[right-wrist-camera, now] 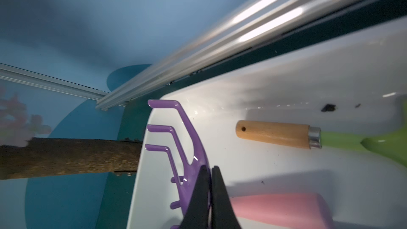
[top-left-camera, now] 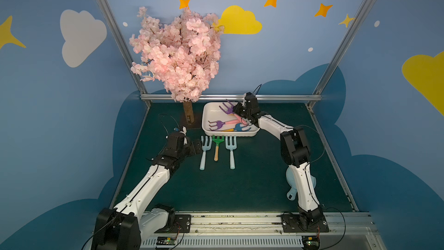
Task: Take the hand rake out of the storage box
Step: Pick up the rake from the storage box, then place the rake at the center of the board.
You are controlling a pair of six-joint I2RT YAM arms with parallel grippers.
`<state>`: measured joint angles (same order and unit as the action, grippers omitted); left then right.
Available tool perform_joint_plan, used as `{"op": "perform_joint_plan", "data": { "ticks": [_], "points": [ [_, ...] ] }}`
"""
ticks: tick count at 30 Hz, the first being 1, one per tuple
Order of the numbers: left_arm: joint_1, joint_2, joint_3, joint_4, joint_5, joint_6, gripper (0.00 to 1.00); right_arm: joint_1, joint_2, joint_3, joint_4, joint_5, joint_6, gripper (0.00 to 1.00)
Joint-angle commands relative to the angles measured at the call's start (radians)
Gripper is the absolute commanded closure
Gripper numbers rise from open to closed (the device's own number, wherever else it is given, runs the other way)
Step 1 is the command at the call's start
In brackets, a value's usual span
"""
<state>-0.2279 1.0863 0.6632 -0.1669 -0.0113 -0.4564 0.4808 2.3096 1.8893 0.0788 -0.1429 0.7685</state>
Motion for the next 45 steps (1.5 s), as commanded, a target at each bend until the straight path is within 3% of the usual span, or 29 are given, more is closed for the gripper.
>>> {"op": "perform_joint_plan", "data": {
  "ticks": [1,5,9,16,19,25,33,39,40,43,45],
  "points": [
    [0.008,-0.026,-0.019,0.005,-0.007,0.008,0.00,-0.010,-0.168,-0.065,-0.006,0.009,-0.056,1.00],
    [0.012,-0.041,-0.030,0.004,-0.009,0.011,0.00,-0.011,-0.396,-0.315,-0.012,0.078,-0.096,1.00],
    [0.015,-0.051,-0.045,0.028,0.002,0.006,0.00,-0.018,-0.656,-0.667,0.026,0.135,-0.079,1.00],
    [0.018,-0.024,-0.062,0.079,0.036,-0.017,0.00,0.021,-1.108,-1.194,0.026,0.190,0.022,1.00],
    [0.018,0.007,-0.059,0.101,0.070,-0.038,0.00,0.055,-1.214,-1.354,0.034,0.230,0.069,1.00],
    [0.018,0.008,-0.065,0.139,0.141,-0.081,0.00,0.065,-1.113,-1.459,0.152,0.193,0.110,1.00],
    [0.018,-0.022,-0.068,0.108,0.127,-0.075,0.00,0.048,-0.797,-1.374,0.309,0.092,0.123,1.00],
    [0.017,-0.041,-0.066,0.083,0.110,-0.067,0.00,0.041,-0.691,-1.319,0.316,0.096,0.098,1.00],
    [0.018,-0.044,-0.064,0.077,0.111,-0.067,0.00,0.040,-0.694,-1.320,0.305,0.104,0.093,0.98],
    [0.019,-0.066,-0.063,0.065,0.120,-0.067,0.00,0.036,-0.741,-1.325,0.233,0.131,0.050,0.65],
    [0.018,-0.085,-0.067,0.057,0.113,-0.064,0.00,0.036,-0.803,-1.316,0.138,0.146,-0.005,0.57]
  ]
}}
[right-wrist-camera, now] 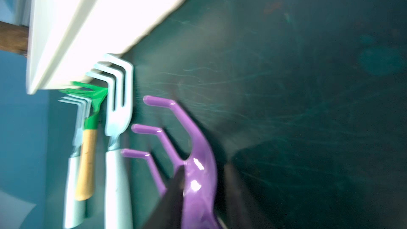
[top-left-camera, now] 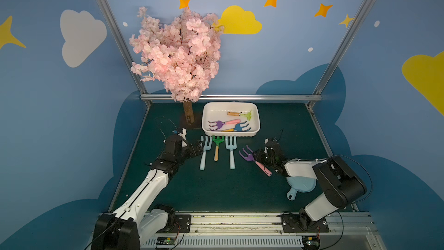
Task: Take the hand rake out of the storage box
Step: Place the rake at the center of the board.
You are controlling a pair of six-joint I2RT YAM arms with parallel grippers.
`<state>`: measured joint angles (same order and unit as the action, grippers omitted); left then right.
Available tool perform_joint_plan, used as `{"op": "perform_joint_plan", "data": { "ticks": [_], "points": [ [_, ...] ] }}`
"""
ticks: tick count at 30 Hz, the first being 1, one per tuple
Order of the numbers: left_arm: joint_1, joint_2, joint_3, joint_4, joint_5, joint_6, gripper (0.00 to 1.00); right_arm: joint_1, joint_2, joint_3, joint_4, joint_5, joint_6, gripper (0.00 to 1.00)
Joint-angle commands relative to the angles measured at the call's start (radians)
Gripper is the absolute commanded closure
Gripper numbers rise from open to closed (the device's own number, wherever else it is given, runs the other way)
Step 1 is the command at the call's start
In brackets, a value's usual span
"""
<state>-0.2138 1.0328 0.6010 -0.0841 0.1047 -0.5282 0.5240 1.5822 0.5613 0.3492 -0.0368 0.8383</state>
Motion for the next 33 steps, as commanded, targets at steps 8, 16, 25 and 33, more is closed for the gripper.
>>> {"op": "perform_joint_plan", "data": {
  "ticks": [8,16,25,33],
  "points": [
    [0.004,-0.062,-0.015,-0.034,-0.019,0.013,0.00,0.005,-0.191,0.082,-0.517,-0.097,-0.379,0.48],
    [0.004,-0.047,-0.013,-0.026,-0.017,0.014,0.00,0.049,-0.226,0.072,-0.682,-0.075,-0.407,0.48],
    [0.005,-0.038,-0.019,0.002,0.021,0.029,0.00,0.096,-0.171,0.092,-0.725,-0.056,-0.399,0.58],
    [0.003,-0.031,-0.020,0.004,0.009,0.028,0.00,0.134,-0.092,0.170,-0.773,0.040,-0.356,0.74]
  ]
}}
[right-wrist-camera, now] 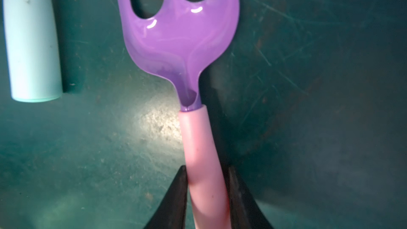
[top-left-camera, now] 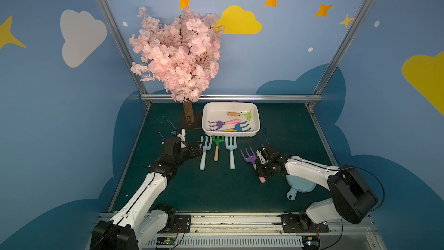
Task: Take the hand rake out of the storage box
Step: Place the rake at the center of the board.
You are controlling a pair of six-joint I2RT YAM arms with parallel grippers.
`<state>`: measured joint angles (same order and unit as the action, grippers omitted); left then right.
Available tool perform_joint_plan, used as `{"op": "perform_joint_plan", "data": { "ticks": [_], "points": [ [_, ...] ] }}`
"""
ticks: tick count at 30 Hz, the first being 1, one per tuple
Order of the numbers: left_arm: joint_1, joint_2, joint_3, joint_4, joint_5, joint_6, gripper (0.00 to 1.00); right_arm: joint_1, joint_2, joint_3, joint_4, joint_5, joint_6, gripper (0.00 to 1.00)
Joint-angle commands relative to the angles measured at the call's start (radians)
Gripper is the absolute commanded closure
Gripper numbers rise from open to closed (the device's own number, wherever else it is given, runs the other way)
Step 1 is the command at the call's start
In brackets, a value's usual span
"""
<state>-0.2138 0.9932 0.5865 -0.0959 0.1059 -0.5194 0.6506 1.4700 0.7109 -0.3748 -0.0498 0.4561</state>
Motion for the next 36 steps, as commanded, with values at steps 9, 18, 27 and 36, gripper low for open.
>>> {"op": "perform_joint_plan", "data": {
  "ticks": [9,18,27,36],
  "points": [
    [0.004,0.017,0.001,0.007,0.003,0.017,0.00,0.014,0.057,0.052,0.058,0.022,0.086,0.92],
    [0.004,0.036,-0.001,0.013,0.001,0.016,0.00,0.023,0.202,0.205,0.058,0.029,0.100,1.00],
    [0.004,0.053,-0.008,0.035,0.015,0.001,0.00,0.046,0.285,0.320,-0.036,0.065,0.163,1.00],
    [0.004,0.055,-0.017,0.047,0.017,0.004,0.00,0.059,0.327,0.345,-0.030,0.087,0.191,1.00]
  ]
}}
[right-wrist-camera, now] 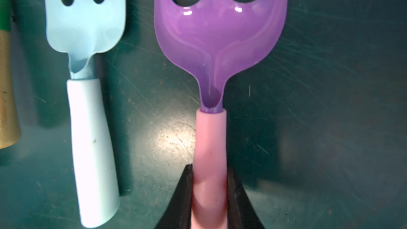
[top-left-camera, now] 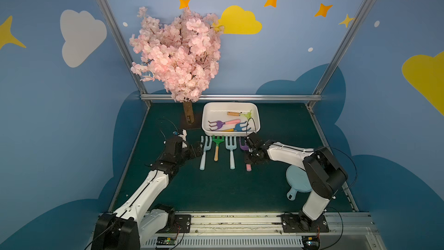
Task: Take the hand rake out of the storage box
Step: Place the rake at the center of the board.
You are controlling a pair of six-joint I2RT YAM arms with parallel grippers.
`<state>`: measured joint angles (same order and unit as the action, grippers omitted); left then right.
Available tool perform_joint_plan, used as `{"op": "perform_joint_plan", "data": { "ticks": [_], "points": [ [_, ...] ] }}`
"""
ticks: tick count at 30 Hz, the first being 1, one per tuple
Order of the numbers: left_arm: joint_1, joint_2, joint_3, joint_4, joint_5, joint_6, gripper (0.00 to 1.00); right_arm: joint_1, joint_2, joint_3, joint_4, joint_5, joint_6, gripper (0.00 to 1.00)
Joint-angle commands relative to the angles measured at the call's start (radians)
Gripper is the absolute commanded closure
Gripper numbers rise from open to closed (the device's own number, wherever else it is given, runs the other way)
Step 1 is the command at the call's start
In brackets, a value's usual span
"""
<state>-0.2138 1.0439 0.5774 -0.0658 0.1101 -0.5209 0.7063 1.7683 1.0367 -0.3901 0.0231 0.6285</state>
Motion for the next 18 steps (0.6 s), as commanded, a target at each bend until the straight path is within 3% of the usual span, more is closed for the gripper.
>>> {"op": "perform_joint_plan", "data": {
  "ticks": [1,10,14,18],
  "points": [
    [0.005,0.007,-0.008,0.017,0.013,0.006,0.00,0.005,0.034,0.025,-0.007,0.010,0.017,1.00],
    [0.003,0.008,-0.011,0.014,0.015,0.010,0.00,0.007,0.085,0.090,-0.023,0.018,-0.002,0.98],
    [0.005,0.006,-0.011,0.011,0.019,0.014,0.00,0.007,0.047,0.089,-0.024,0.008,-0.001,0.66],
    [0.005,0.010,-0.008,0.009,0.026,0.015,0.00,-0.004,-0.051,0.111,-0.064,-0.002,-0.038,0.58]
  ]
}}
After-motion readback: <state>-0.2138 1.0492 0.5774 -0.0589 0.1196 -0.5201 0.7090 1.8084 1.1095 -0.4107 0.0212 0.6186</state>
